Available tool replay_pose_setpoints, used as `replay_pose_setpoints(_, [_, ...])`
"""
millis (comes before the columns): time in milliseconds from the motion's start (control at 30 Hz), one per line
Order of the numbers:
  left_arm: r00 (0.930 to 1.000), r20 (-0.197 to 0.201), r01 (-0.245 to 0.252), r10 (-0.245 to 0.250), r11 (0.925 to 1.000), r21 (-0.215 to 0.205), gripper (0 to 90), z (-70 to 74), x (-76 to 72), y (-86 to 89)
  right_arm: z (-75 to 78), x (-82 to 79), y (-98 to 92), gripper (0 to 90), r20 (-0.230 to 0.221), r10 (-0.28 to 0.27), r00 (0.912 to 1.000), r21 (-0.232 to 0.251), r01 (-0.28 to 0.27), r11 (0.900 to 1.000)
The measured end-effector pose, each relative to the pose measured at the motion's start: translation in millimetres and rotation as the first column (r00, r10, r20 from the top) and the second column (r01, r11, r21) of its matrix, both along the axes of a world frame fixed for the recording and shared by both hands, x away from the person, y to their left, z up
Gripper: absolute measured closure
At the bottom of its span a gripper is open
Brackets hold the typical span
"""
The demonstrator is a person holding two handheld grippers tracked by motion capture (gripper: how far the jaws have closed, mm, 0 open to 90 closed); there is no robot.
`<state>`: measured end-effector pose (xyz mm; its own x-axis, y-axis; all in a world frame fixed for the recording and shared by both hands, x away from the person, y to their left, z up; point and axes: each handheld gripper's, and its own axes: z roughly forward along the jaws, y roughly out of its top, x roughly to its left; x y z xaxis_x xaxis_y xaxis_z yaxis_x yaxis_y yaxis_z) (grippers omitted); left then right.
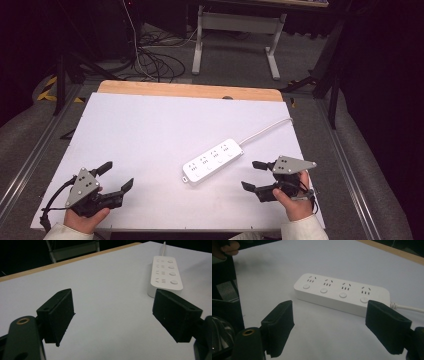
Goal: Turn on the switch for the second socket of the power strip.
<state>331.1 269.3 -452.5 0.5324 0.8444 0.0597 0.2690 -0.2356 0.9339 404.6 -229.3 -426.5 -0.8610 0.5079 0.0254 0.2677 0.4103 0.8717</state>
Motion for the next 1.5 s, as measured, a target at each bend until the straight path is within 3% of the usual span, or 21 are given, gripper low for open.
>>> replay_pose_setpoints(100, [1.0000,-0.001,0.000,0.000,1.0000,-0.001,18.0,-0.3,0.1,-0.3,-12.4,0.4,-3.6,21.9,0.006,-0.007,1.0000,-0.025,0.007,1.000])
replay_pose_setpoints(267, [1.0000,-0.001,-0.002,0.002,1.0000,0.000,18.0,-0.6,0.5,-0.4,-27.5,2.2,-8.4,21.4,-0.019,-0.023,0.9996,-0.041,0.022,0.999])
replay_pose_setpoints(567, [1.0000,-0.008,0.000,0.000,1.0000,0.005,17.6,-0.6,-0.1,0.1,-47.0,3.2,-17.2,19.9,-0.075,-0.048,0.9960,-0.015,0.047,0.999])
replay_pose_setpoints(800, [0.9995,-0.029,-0.007,0.007,0.9999,0.009,16.5,-2.8,-0.9,2.6,-57.1,-0.2,-21.6,19.6,-0.064,-0.045,0.9969,-0.043,0.043,0.998])
replay_pose_setpoints(1133, [0.9990,-0.040,-0.017,0.018,0.9997,0.017,15.5,-4.1,-4.6,7.6,-67.6,-5.8,-23.5,18.0,-0.083,-0.064,0.9945,-0.086,0.056,0.995])
replay_pose_setpoints(1367, [0.9977,-0.067,-0.007,0.009,0.9993,0.037,14.4,-7.0,1.5,4.6,-70.0,-2.4,-18.4,17.9,-0.090,-0.128,0.9877,-0.105,0.119,0.987])
replay_pose_setpoints(1500, [0.9981,-0.061,0.000,0.003,0.9989,0.047,14.3,-7.2,1.5,3.4,-69.9,-1.3,-18.9,17.0,-0.081,-0.160,0.9839,-0.115,0.150,0.982])
